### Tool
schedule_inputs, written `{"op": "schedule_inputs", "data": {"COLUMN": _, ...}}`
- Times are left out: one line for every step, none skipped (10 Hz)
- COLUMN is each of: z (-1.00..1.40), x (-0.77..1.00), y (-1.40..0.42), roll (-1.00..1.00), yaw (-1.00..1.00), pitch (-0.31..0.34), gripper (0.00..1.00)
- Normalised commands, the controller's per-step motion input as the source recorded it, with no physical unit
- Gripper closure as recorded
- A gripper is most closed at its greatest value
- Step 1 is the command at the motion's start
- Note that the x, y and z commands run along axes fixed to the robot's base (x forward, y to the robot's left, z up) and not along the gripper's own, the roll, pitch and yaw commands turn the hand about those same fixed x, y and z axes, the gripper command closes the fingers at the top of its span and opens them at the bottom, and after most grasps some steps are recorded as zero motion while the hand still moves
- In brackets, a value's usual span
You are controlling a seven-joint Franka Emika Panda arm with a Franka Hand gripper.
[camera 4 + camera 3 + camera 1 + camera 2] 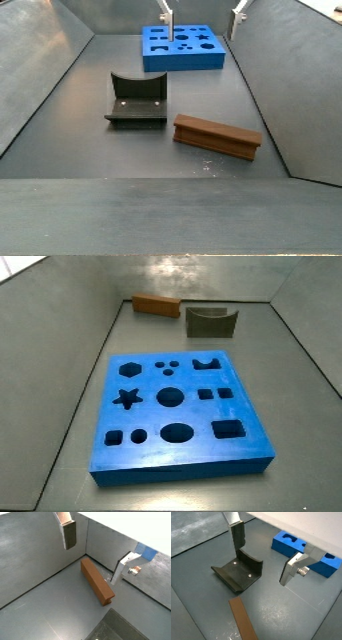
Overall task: Pick up the arch object. Move up. Place the arch object on the fixture. Regrasp the arch object. Rotate the arch object. Move to above the board. Insert the arch object.
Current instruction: Pick up the arch object.
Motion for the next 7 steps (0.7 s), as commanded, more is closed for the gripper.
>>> {"op": "schedule_inputs", "data": {"z": 0.00, "x": 0.03, "y": -0.01, "roll": 0.00, "yaw": 0.00, "pitch": 0.000, "gripper": 0.00}}
{"op": "schedule_inputs", "data": {"z": -0.02, "x": 0.02, "y": 0.00, "roll": 0.00, "yaw": 0.00, "pitch": 0.000, "gripper": 0.00}}
{"op": "schedule_inputs", "data": {"z": -0.09, "x": 0.00, "y": 0.00, "roll": 0.00, "yaw": 0.01, "pitch": -0.013, "gripper": 0.00}}
{"op": "schedule_inputs", "data": {"z": -0.14, "x": 0.00, "y": 0.04, "roll": -0.07, "yaw": 0.19, "pitch": -0.011, "gripper": 0.00}}
{"op": "schedule_inputs", "data": {"z": -0.20, "x": -0.02, "y": 0.10, "roll": -0.09, "yaw": 0.34, "pitch": -0.046, "gripper": 0.00}}
{"op": "schedule_inputs", "data": {"z": -0.21, "x": -0.01, "y": 0.09, "roll": -0.07, "yaw": 0.41, "pitch": -0.059, "gripper": 0.00}}
{"op": "schedule_inputs", "data": {"z": -0.23, "x": -0.02, "y": 0.13, "roll": -0.07, "yaw": 0.49, "pitch": -0.067, "gripper": 0.00}}
